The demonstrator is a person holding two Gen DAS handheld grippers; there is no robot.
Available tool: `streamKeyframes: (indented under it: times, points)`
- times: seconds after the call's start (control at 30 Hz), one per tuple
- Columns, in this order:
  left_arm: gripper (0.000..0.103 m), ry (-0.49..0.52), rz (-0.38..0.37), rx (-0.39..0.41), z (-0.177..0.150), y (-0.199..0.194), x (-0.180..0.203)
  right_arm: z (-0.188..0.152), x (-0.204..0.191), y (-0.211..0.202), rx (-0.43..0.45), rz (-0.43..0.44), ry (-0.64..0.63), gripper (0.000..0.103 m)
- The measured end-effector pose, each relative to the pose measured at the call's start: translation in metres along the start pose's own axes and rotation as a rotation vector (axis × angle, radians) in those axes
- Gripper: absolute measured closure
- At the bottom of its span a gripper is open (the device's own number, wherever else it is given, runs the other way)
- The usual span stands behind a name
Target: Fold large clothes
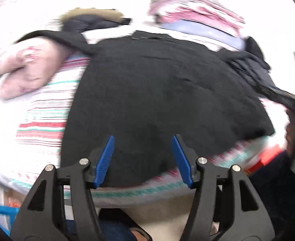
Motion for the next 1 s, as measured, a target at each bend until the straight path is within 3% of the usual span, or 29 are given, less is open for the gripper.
streamKeyframes:
  times: [0.2,0.4,0.63,1.0]
  points:
    - [0.042,-0.097,0.055,-0.039,-0.024,0.004,-0.051,-0.033,0.028,-0.009,-0.115,-0.035,-0.109,0.0]
    - [0.037,-0.093,0.041,0.056,-0.023,-0.019,-0.034,-0.039,0.038,-0.045,-0.028,-0.049,-0.092,0.0]
    - [0.036,-0.055,0.048,0.086,-0.01,-0.028,-0.011,-0.037,0.009,-0.065,0.042,-0.088,-0.09,0.0]
    - [0.035,-0.051,0.047,0.06,-0.011,-0.03,-0.007,-0.063,0.008,-0.076,0.055,-0.141,-0.069,0.0]
Point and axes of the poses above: each gripper's, at about its wrist camera, not at the fingertips, and y roughly the way its jaws point, x to its right, z to its top, the point moved 1 cm from there along y, roughly the way its jaws point, and after that the axes turned 12 degrees about z, right-handed, at the moved point
